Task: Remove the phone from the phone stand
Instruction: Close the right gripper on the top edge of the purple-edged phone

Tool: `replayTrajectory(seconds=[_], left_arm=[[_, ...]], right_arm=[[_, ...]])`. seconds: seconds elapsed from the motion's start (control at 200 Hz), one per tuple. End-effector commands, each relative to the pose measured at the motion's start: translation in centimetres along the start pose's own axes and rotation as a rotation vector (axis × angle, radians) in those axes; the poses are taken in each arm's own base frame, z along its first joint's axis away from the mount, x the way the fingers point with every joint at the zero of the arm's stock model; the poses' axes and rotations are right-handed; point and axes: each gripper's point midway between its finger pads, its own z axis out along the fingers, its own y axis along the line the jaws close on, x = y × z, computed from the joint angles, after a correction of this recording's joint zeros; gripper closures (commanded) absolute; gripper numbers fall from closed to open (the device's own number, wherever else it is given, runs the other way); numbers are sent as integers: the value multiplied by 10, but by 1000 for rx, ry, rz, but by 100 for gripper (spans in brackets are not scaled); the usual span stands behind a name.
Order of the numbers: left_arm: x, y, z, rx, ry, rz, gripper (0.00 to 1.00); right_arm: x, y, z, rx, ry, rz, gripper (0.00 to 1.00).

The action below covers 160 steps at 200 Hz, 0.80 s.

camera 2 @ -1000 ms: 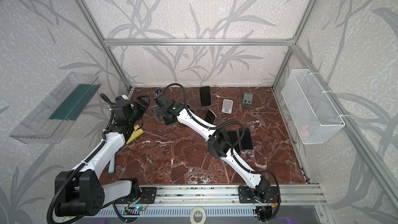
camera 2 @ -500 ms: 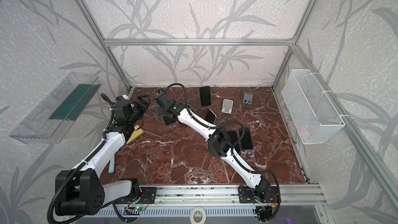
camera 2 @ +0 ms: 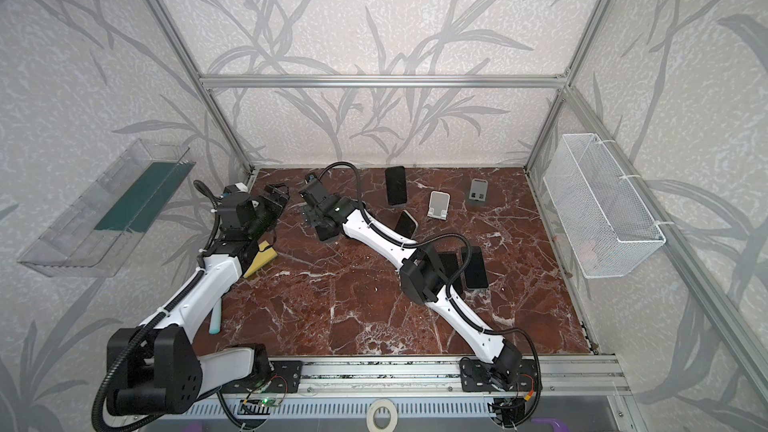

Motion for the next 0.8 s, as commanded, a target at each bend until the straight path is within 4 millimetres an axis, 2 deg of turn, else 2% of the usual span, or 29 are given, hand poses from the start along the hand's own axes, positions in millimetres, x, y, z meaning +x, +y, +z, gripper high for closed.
replayTrajectory(seconds=[0.0, 0.485, 0.796], left_arm=[[-5, -5, 1, 19, -11, -8, 12], [-6, -4, 2, 27, -7, -24, 12], [-4, -8, 4, 44, 7, -27, 12]], right_arm=[[1, -1, 5, -3, -5, 6, 19], [-16, 10, -13, -42, -39, -12, 24], [-33, 9, -29, -35, -78, -24, 25]])
